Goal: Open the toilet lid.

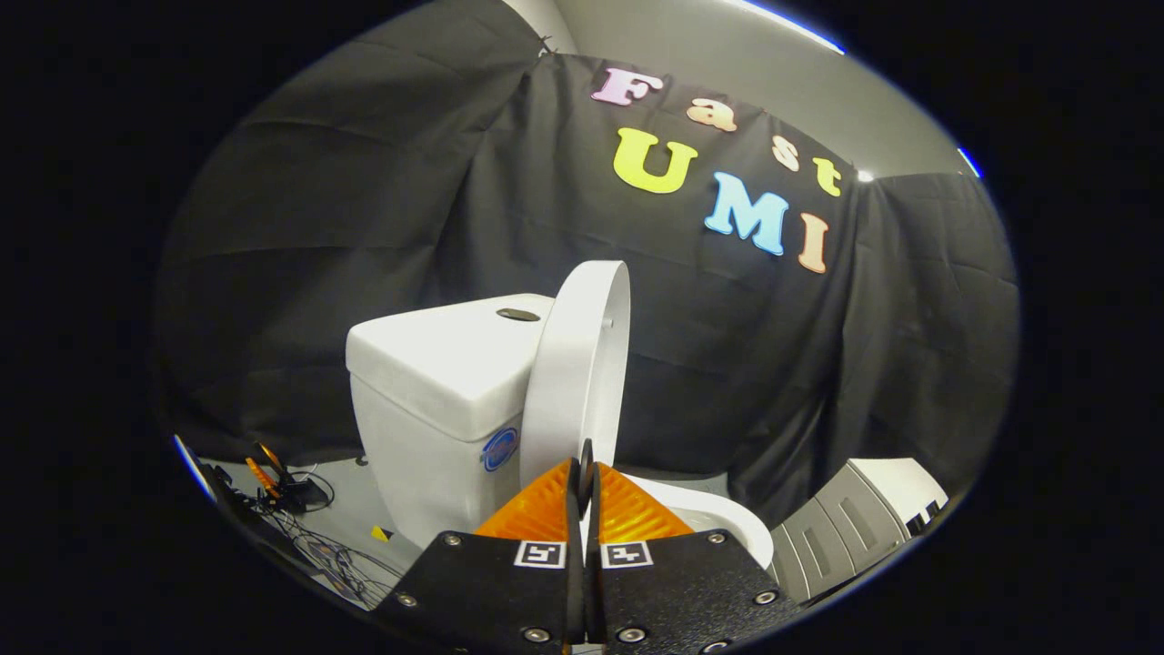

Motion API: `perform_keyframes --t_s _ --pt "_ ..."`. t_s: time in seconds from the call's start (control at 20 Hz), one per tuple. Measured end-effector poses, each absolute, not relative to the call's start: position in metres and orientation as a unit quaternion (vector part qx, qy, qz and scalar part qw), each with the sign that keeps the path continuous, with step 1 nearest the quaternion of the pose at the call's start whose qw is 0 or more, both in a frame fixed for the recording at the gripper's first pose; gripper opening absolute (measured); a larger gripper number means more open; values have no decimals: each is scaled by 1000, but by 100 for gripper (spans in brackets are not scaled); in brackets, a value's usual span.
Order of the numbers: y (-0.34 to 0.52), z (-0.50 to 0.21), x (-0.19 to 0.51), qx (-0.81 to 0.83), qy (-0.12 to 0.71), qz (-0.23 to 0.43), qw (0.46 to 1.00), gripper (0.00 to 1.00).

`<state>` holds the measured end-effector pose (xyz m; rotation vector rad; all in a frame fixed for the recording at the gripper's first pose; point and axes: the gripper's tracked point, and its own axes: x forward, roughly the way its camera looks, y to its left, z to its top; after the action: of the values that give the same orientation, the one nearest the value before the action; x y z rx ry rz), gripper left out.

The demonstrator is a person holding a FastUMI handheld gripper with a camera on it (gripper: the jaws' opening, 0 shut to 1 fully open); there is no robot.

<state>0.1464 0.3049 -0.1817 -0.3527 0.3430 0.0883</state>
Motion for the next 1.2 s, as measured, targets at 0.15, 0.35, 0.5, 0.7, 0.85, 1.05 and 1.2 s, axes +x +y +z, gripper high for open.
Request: perform_keyframes --t_s 0.15,0.35,0.5,0.7,0.85,1.05,1.2 --pt "303 -181 147 -200 166 40 965 0" --pt "299 -181 148 -183 165 45 968 0" --pt "300 -181 150 -178 167 65 968 3" --pt "312 -178 144 -182 169 110 962 33" --pt "314 -167 135 -186 165 141 958 80" --pt "301 -138 122 -134 155 156 966 95" --pt "285 -103 125 -77 137 168 973 95"
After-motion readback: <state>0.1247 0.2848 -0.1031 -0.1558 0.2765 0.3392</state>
